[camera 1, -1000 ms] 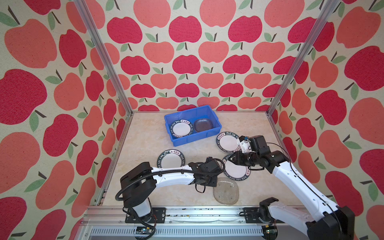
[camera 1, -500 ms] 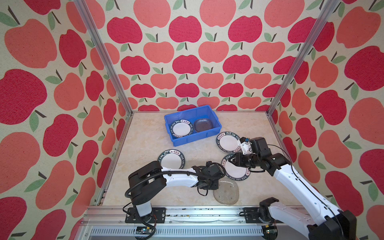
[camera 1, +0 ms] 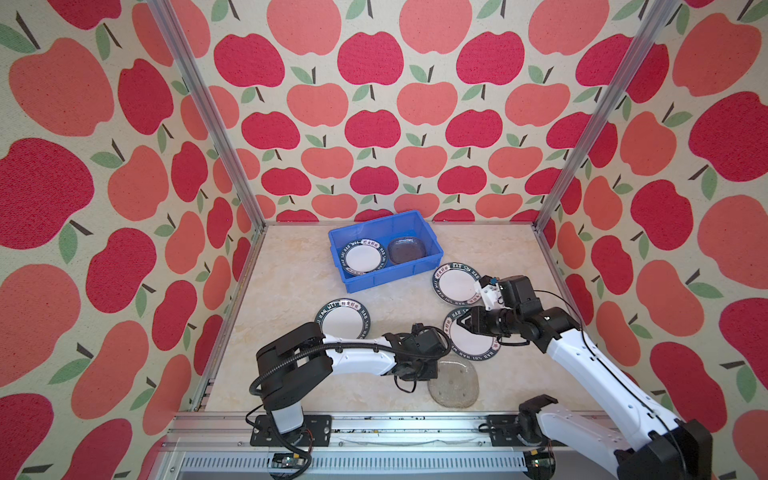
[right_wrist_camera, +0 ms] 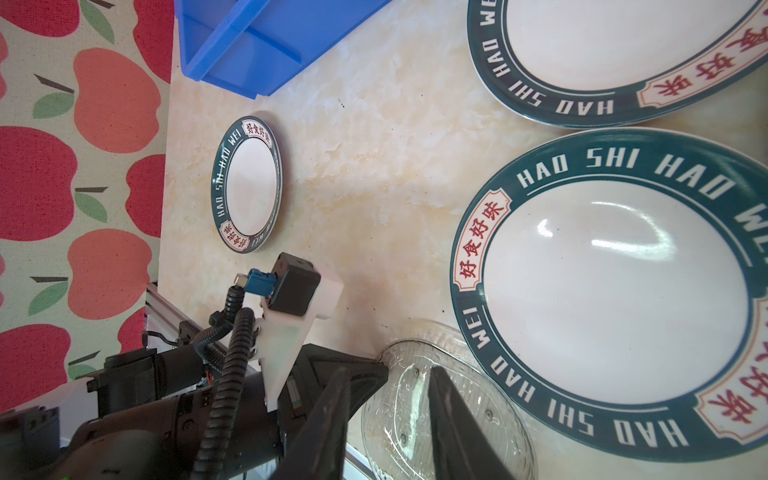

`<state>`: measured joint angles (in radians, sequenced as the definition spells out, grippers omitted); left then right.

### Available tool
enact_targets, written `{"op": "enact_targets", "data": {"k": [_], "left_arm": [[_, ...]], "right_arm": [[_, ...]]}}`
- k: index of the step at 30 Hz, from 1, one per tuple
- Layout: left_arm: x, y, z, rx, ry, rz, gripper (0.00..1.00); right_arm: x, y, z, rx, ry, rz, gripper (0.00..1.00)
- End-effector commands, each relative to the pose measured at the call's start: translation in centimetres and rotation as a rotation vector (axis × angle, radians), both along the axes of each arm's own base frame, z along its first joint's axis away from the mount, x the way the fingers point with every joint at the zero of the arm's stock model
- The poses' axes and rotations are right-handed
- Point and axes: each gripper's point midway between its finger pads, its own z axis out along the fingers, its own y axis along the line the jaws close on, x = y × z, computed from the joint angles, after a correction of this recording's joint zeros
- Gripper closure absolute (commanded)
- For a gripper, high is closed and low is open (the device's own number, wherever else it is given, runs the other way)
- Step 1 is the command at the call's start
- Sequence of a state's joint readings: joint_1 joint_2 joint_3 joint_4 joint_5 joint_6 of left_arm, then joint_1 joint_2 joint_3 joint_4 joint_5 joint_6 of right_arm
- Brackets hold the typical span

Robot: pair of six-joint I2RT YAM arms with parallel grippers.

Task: Place the plates into the plastic bin on the countertop
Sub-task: 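Close the left gripper on the rim of the glass plate, then lift the glass plate over the bin with the left gripper while the right withdraws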

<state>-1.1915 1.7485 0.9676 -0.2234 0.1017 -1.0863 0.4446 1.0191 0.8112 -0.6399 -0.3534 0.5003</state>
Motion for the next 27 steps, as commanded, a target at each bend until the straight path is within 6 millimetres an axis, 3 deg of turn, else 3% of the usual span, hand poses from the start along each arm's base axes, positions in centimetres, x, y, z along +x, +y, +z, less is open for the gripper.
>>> {"op": "enact_targets", "data": {"k": [1, 7, 12, 22, 27], "left_arm": [[-0.4, 1.5, -0.7, 0.062, 0.007, 0.016, 1.00], [-0.4, 4.1, 2.8, 0.092, -0.031, -0.014, 1.00], [1.3, 7.4, 7.7, 0.105, -0.095, -0.013, 1.00], [9.9, 13.8, 21.0, -0.030, -0.337, 0.126, 1.00], [16.1, 15.8, 25.1, -0.079, -0.434, 0.197, 1.00]], "right_arm": [[0.1, 0.1, 0.3, 0.028, -0.004, -0.015, 0.65], [0.6, 0.8, 0.8, 0.057, 0.001, -0.015, 0.65], [1.8, 1.2, 2.1, 0.058, -0.024, -0.019, 0.65], [6.5, 1.1, 5.6, 0.034, -0.080, -0.056, 0.64], [9.6, 1.0, 5.9, 0.018, -0.081, -0.082, 0.64]]}}
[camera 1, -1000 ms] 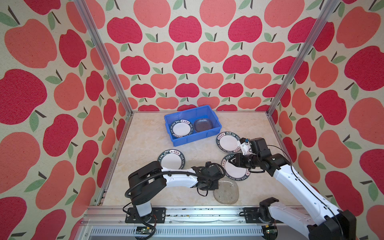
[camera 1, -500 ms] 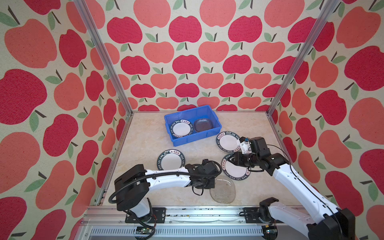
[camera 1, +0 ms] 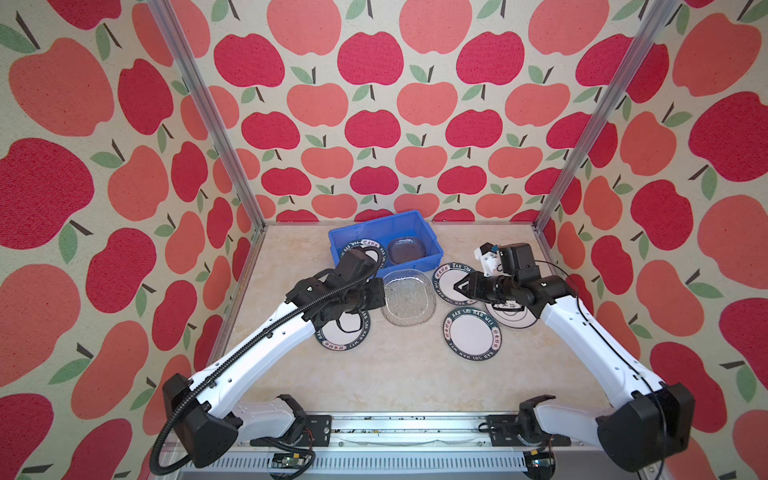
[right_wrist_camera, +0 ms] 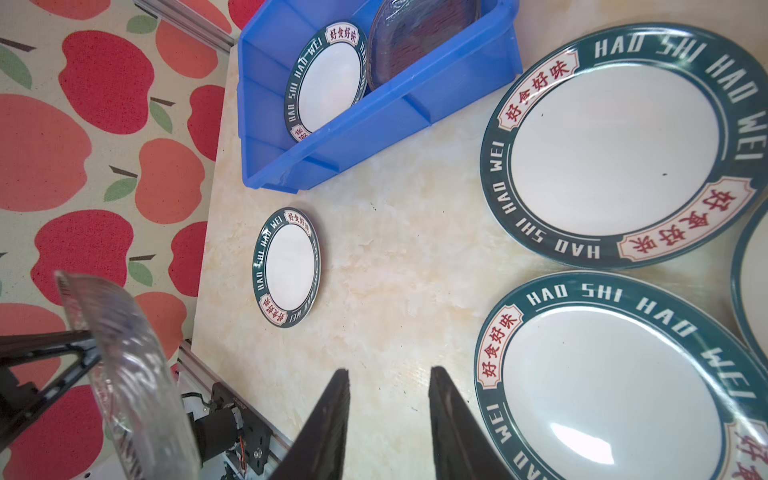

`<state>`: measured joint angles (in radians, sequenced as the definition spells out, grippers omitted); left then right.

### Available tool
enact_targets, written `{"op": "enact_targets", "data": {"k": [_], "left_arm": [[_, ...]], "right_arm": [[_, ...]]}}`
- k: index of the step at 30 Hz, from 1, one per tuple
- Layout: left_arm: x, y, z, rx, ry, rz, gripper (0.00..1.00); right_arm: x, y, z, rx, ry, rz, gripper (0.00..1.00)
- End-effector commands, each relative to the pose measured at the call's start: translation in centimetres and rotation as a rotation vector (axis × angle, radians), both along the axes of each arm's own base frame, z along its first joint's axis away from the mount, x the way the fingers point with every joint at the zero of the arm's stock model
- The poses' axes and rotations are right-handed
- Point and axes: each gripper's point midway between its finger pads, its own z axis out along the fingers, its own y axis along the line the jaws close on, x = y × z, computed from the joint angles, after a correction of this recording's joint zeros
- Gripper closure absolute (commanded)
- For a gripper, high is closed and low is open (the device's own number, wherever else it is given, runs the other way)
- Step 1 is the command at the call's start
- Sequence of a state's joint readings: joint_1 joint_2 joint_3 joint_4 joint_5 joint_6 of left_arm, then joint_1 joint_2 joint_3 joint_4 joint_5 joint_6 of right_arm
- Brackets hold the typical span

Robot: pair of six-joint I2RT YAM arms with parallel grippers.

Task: Place the plates into the plastic bin on the countertop
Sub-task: 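Lift the glass plate over the bin with the left gripper while the right withdraws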

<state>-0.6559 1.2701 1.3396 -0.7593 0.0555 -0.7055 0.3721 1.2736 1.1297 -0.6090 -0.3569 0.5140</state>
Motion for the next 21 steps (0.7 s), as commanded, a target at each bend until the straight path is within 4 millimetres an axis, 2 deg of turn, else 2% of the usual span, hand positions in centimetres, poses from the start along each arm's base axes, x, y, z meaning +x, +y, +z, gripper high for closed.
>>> {"op": "enact_targets", "data": {"k": [1, 5, 11, 15, 21], "left_arm": [[3.0, 0.6, 1.2, 0.011, -0.040, -0.035, 1.00], [8.1, 0.3, 2.1, -0.061, -0.081, -0.034, 1.00], [16.1, -2.4, 1.6, -0.124, -0.083, -0.095, 1.00], [20.6, -4.1, -0.1, -0.141, -0.052, -0.134, 1.00], [26.3, -4.2, -4.3, -0.108, -0.008, -0.137, 1.00]], "right_arm": [[1.8, -0.2, 0.1, -0.027, 0.005, -0.007, 0.64], [3.7, 0.2, 0.0, -0.032, 0.024, -0.011, 0.64], [6.0, 0.4, 0.3, -0.041, 0.028, -0.029, 0.64], [7.5, 0.6, 0.2, -0.050, 0.045, -0.038, 0.64], [9.4, 0.5, -0.5, -0.052, 0.078, -0.052, 0.64]]}}
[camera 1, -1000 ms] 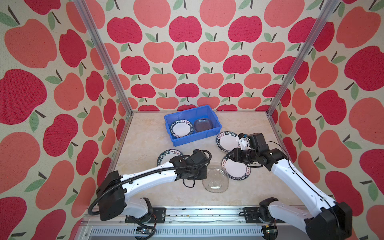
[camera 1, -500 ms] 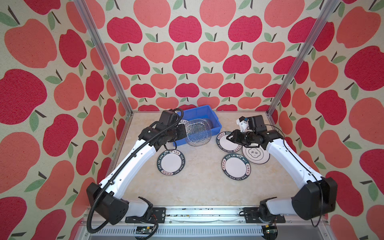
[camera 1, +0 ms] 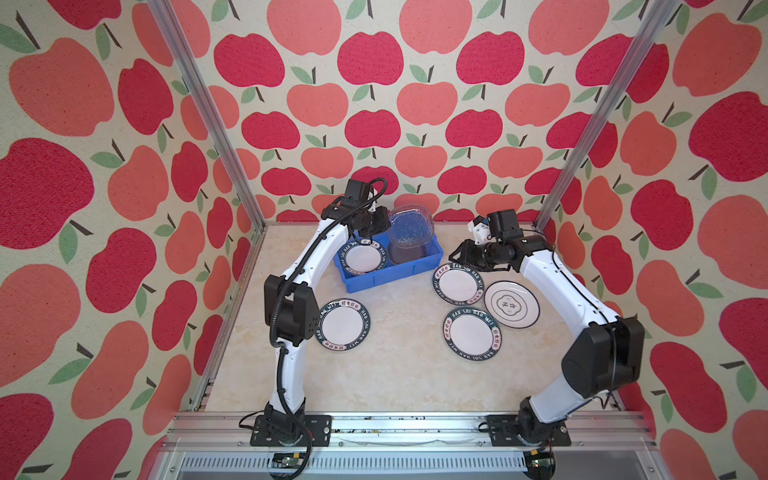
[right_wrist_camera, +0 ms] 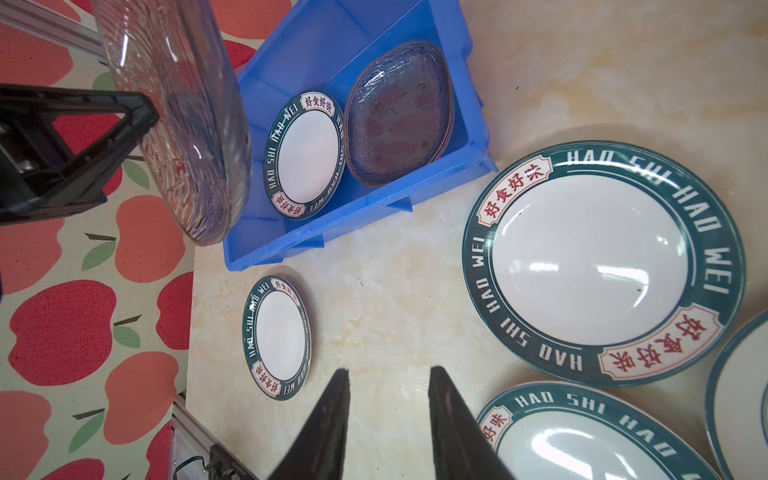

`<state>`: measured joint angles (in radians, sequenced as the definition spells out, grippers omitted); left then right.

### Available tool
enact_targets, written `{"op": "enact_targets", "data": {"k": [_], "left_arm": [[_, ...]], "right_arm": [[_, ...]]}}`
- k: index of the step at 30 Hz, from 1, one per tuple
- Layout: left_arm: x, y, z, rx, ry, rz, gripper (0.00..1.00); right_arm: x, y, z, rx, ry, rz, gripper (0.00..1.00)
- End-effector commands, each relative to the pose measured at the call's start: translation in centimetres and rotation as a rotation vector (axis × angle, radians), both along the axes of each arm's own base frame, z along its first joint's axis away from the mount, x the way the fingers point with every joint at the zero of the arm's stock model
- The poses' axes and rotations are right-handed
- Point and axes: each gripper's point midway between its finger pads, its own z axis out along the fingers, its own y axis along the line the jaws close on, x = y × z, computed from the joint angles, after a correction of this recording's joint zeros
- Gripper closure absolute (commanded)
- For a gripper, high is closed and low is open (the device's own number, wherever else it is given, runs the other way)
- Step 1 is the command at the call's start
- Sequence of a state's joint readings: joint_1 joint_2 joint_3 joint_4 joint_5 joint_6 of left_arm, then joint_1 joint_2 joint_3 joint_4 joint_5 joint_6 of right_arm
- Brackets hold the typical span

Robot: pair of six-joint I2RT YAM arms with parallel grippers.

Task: Place the plates into the plastic bin on the countertop
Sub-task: 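Lift the glass plate over the bin with the left gripper while the right withdraws, then lower the glass plate into the bin and open the left gripper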

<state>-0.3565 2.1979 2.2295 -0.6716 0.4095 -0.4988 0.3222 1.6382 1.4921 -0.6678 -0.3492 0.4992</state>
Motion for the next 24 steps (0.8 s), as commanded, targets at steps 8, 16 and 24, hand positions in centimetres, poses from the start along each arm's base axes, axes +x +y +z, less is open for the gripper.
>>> {"op": "enact_targets", "data": {"k": [8, 16, 24], "left_arm": [[4.7, 1.4, -5.7, 0.069, 0.054, -0.043, 1.00], [4.6, 1.4, -10.3, 0.059, 0.145, -0.005, 1.00], [4.7, -0.3, -13.7, 0.062, 0.188, -0.005, 1.00]], "right_arm": [[1.8, -0.3, -2.1, -0.003, 0.079, -0.011, 0.64], [2.2, 0.3, -3.1, 0.019, 0.117, 0.005, 0.65], [2.0, 0.2, -3.2, 0.022, 0.124, 0.008, 0.64]]}}
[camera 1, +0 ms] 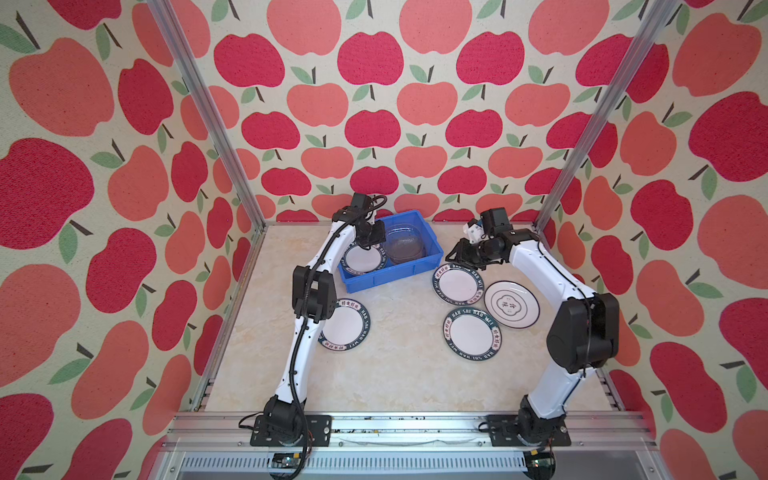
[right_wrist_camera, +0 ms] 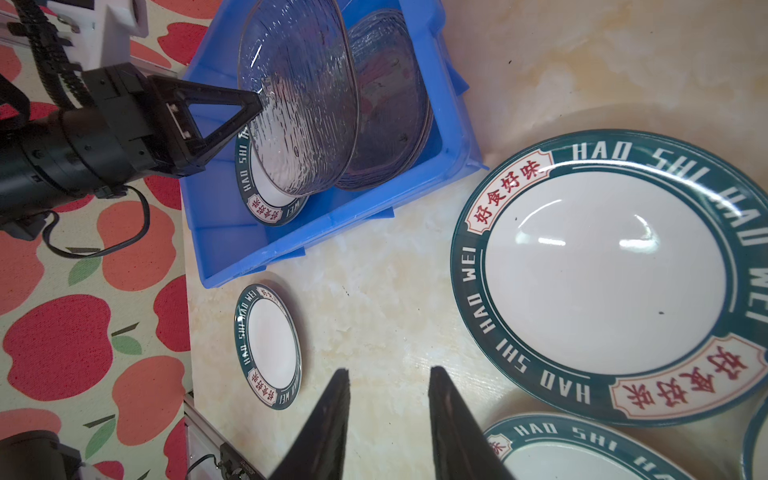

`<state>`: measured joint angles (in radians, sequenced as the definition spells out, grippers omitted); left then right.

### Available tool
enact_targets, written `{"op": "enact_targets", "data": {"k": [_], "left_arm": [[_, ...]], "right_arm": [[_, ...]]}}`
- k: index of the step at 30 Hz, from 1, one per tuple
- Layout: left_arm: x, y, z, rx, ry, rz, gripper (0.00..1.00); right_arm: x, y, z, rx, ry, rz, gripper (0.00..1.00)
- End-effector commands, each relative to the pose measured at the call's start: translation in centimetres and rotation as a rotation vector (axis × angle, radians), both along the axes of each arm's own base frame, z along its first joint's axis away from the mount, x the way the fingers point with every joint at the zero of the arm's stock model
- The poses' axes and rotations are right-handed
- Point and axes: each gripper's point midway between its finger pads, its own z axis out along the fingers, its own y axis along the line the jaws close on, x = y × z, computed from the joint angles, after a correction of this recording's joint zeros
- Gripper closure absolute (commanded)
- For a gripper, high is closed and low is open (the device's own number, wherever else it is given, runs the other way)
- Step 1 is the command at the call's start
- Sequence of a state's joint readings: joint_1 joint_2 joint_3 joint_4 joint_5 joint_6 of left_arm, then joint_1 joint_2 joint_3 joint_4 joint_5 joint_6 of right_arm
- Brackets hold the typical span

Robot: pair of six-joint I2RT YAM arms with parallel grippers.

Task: Place the plates into the plastic bin on the countertop
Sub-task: 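Lower the glass plate into the bin and open the left gripper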

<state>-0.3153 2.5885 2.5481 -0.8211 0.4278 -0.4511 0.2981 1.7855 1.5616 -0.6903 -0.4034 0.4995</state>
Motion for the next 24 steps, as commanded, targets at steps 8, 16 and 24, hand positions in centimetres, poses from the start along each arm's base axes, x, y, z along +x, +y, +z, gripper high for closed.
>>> {"op": "enact_targets", "data": {"k": [8, 16, 24], "left_arm": [[1.2, -2.2, -3.4, -0.029, 0.022, 0.058, 1.00], [2.0, -2.0, -4.2, -0.009, 0.012, 0.115, 1.00], [2.6, -1.5, -1.1, 0.009, -0.063, 0.111, 0.58]], "right_arm": [[-0.2, -1.1, 0.3, 0.021, 0.016, -0.014, 0.64], [-0.1, -1.2, 0.3, 0.035, 0.021, -0.016, 0.64], [0.0, -0.9, 0.4, 0.056, 0.026, -0.010, 0.64]]}}
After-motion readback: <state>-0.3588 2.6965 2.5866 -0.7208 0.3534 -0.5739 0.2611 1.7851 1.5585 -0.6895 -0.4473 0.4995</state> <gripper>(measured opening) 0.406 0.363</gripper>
